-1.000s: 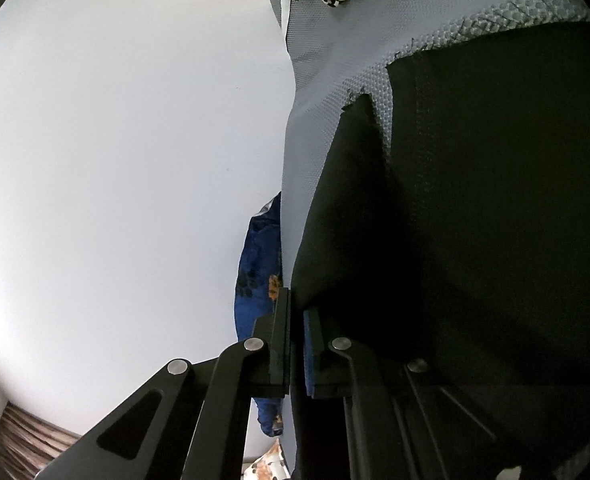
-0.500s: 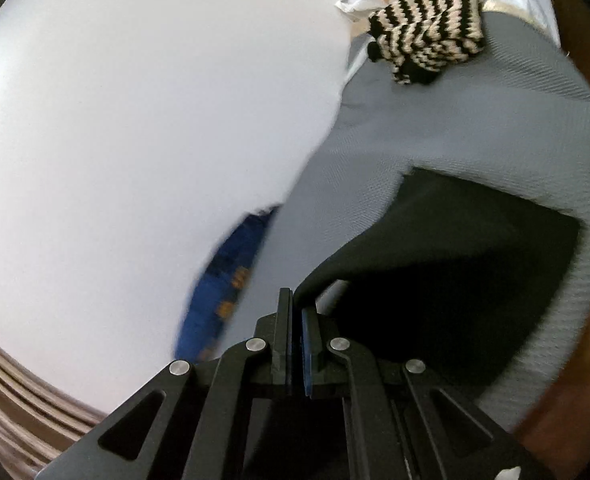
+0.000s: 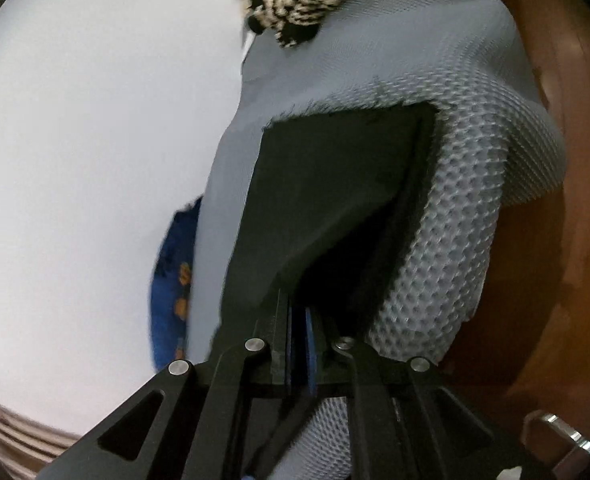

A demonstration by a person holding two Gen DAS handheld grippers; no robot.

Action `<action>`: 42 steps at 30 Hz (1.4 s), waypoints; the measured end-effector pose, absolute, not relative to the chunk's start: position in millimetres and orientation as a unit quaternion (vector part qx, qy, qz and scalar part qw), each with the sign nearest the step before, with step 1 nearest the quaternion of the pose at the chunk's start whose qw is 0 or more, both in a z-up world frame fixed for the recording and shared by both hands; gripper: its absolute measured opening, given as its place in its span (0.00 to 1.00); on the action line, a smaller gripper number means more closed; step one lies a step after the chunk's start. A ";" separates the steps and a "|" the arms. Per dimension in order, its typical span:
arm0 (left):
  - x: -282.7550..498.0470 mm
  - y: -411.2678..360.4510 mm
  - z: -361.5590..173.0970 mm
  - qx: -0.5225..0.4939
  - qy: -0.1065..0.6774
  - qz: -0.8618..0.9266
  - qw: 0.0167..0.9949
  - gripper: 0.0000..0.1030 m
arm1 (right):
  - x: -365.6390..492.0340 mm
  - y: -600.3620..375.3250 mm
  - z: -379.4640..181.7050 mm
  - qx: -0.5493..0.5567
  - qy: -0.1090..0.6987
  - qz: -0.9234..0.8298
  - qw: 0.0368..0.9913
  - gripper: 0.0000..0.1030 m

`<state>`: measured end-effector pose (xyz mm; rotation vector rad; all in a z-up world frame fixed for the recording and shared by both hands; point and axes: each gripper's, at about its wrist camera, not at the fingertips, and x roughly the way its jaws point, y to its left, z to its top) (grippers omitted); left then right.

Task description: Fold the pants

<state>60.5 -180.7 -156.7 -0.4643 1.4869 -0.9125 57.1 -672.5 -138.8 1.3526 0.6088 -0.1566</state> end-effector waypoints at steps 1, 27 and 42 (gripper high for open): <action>59.9 -177.8 -157.8 -0.200 0.647 -0.397 0.619 0.47 | 56.3 -676.6 -141.4 0.628 0.271 -0.075 0.726 0.17; 61.1 -92.9 -81.8 -0.223 0.525 -0.474 0.671 0.46 | 56.5 -656.5 -106.9 0.576 0.337 -0.057 0.742 0.17; 68.3 -2.6 -88.1 -0.240 0.480 -0.369 0.759 0.54 | 109.8 -493.9 -141.2 0.572 0.459 0.090 0.674 0.16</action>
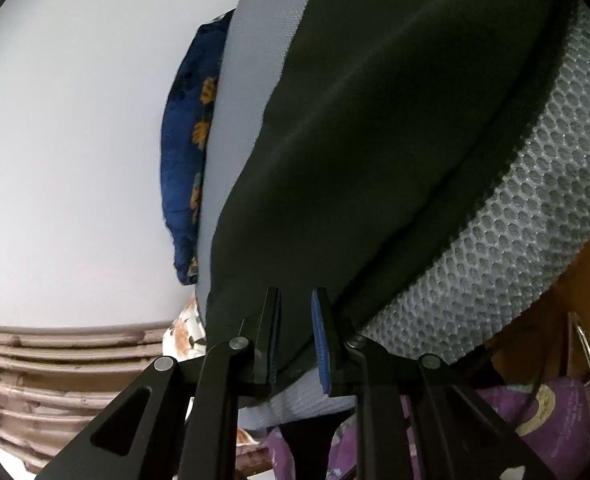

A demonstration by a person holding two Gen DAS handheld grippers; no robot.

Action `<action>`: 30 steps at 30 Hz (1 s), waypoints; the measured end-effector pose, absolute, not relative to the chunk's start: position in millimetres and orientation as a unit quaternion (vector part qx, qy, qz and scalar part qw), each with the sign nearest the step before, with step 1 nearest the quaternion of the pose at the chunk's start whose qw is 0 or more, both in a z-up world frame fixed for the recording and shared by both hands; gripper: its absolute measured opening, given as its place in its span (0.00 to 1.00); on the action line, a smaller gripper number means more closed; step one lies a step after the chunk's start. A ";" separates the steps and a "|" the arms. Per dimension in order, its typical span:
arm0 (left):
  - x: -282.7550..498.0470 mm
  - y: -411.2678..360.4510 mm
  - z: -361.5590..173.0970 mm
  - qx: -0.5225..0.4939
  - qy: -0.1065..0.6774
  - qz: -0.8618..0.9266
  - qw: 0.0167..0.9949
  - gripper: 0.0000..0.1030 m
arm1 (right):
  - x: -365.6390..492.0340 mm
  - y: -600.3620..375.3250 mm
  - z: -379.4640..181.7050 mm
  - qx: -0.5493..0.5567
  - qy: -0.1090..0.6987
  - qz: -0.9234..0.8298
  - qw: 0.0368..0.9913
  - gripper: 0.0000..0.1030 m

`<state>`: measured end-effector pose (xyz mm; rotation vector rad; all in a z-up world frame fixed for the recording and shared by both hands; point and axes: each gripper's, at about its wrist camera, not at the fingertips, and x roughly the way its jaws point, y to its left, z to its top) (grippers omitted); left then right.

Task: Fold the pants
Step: 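Grasp the trousers edge again with the right gripper and pull it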

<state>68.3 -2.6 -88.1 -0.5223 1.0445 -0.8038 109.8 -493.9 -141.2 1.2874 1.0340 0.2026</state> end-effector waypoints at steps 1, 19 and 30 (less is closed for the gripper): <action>66.7 -3.4 -90.3 -0.234 0.481 -0.371 0.759 0.54 | 109.9 -492.0 -144.4 0.573 0.466 0.082 0.669 0.16; 57.2 -8.7 -93.6 -0.200 0.473 -0.380 0.769 0.56 | 112.1 -468.7 -165.0 0.619 0.455 0.034 0.640 0.20; 56.6 12.6 -85.7 -0.184 0.474 -0.353 0.785 0.56 | 104.9 -461.3 -146.7 0.577 0.459 0.034 0.675 0.05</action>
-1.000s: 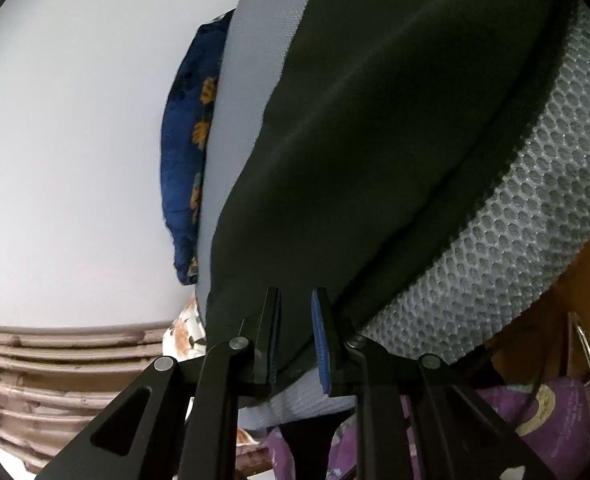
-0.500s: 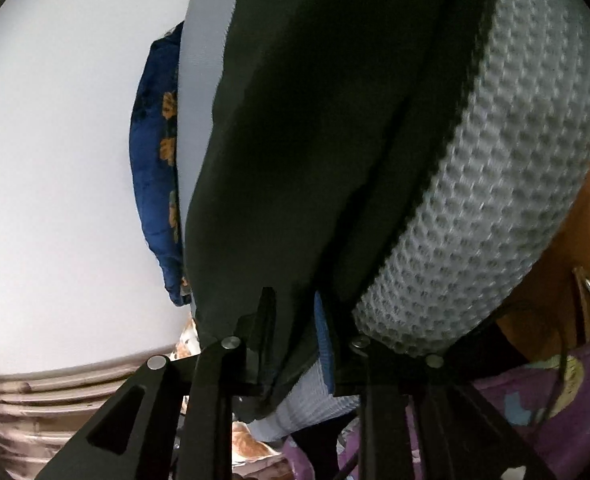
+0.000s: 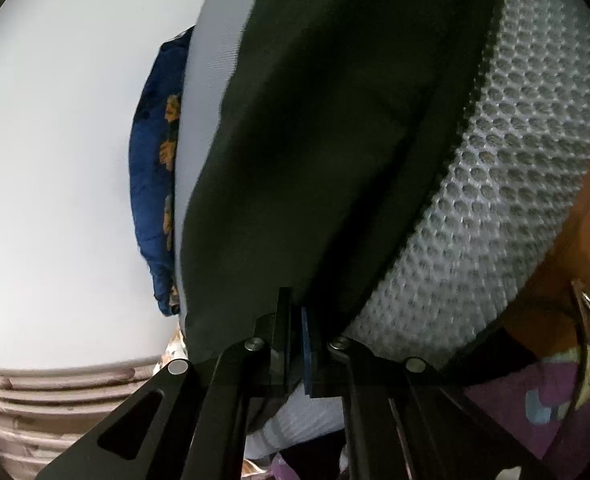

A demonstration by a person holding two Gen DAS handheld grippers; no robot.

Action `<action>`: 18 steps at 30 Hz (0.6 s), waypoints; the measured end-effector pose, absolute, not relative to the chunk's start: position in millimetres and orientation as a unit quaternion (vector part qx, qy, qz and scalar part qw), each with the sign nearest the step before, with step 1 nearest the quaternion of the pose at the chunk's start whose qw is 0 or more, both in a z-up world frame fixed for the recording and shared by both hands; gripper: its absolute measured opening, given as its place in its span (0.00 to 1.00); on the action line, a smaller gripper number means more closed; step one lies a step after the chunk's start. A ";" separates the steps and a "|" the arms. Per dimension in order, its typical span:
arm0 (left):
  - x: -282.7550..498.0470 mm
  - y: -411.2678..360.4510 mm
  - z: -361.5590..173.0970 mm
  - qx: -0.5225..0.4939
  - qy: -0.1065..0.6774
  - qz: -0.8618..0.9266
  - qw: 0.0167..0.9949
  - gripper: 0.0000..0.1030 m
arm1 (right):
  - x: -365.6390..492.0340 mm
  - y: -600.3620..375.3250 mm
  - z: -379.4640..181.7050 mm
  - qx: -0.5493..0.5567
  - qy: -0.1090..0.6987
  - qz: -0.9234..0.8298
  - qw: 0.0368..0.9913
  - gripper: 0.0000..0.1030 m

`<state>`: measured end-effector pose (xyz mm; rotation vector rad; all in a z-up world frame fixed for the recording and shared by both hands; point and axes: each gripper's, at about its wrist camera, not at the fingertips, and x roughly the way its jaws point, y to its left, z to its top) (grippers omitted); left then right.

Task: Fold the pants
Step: 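Grasp the trousers edge again with the right gripper and pull it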

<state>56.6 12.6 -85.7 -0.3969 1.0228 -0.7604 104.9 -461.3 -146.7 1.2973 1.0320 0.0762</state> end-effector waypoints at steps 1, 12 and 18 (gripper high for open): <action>56.9 17.1 -85.1 -0.181 0.472 -0.347 0.790 0.57 | 102.3 -461.7 -145.5 0.575 0.460 0.035 0.676 0.05; 65.1 52.0 -91.1 -0.175 0.464 -0.295 0.817 0.60 | 92.6 -468.7 -166.3 0.607 0.475 0.039 0.636 0.09; 70.2 66.4 -94.5 -0.146 0.461 -0.274 0.832 0.60 | 88.0 -448.9 -137.8 0.530 0.545 0.092 0.643 0.23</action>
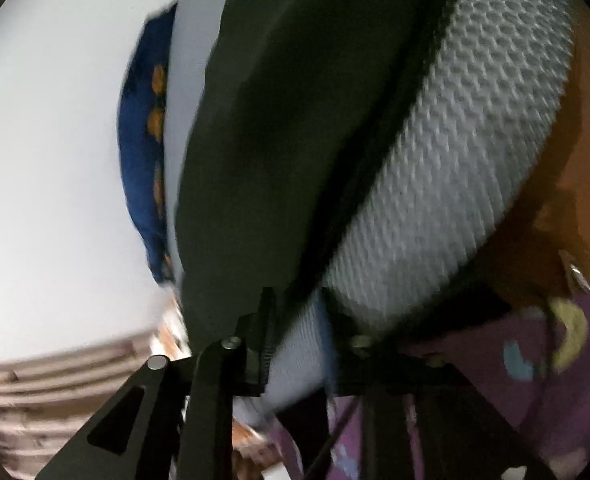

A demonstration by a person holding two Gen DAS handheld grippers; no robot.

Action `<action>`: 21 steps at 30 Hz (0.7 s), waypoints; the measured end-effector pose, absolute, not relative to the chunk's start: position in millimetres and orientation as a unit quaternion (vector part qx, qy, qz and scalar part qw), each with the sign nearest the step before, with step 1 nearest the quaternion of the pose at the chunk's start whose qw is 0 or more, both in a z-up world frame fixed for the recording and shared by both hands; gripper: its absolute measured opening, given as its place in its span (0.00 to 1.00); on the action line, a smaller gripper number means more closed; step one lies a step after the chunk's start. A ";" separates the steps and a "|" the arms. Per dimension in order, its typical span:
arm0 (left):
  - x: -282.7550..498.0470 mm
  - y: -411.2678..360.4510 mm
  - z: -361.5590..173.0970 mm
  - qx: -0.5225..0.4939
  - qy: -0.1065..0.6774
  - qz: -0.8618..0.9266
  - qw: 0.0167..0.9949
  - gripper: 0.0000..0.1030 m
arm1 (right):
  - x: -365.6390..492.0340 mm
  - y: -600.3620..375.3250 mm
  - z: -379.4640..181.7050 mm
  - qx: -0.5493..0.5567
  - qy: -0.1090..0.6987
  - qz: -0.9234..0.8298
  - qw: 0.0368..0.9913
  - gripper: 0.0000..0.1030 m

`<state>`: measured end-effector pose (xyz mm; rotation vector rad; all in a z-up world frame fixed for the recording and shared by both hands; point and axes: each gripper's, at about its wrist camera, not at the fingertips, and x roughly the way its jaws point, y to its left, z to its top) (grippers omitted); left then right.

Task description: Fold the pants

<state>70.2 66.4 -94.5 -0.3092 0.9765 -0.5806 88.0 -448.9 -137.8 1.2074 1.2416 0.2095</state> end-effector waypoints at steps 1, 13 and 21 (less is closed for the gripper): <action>71.2 69.1 -96.1 -0.143 0.461 -0.271 0.833 0.60 | 93.0 -440.5 -126.6 0.499 0.553 0.120 0.656 0.23; 73.3 91.2 -118.9 -0.135 0.474 -0.229 0.839 0.60 | 292.0 -323.8 -33.1 0.102 0.493 0.386 0.773 0.44; 71.4 92.4 -120.7 -0.126 0.470 -0.234 0.842 0.60 | 344.2 -267.3 -85.5 -0.011 0.542 0.434 0.719 0.44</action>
